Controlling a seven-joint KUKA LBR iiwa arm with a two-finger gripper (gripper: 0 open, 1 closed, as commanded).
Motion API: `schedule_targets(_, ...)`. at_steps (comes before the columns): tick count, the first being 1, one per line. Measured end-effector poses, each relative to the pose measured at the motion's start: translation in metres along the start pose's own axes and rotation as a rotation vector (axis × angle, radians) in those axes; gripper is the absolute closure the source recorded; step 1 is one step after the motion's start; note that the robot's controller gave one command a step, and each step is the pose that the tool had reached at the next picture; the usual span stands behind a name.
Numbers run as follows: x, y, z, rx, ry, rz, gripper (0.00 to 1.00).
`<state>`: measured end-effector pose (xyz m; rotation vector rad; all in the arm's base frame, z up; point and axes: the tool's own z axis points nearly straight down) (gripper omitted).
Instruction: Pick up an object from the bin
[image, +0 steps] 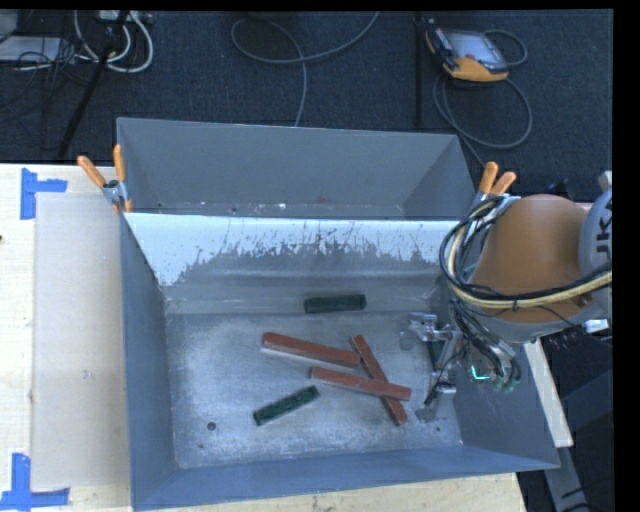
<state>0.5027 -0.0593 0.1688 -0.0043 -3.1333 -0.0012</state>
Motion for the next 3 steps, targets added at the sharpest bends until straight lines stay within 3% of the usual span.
schedule_targets(1,-0.01,0.016,0.1,-0.001,-0.005,0.028,0.0)
schedule_targets(2,-0.013,0.016,0.094,0.001,-0.017,0.025,1.0)
schedule_targets(3,-0.004,0.005,-0.038,0.002,-0.016,0.017,1.0)
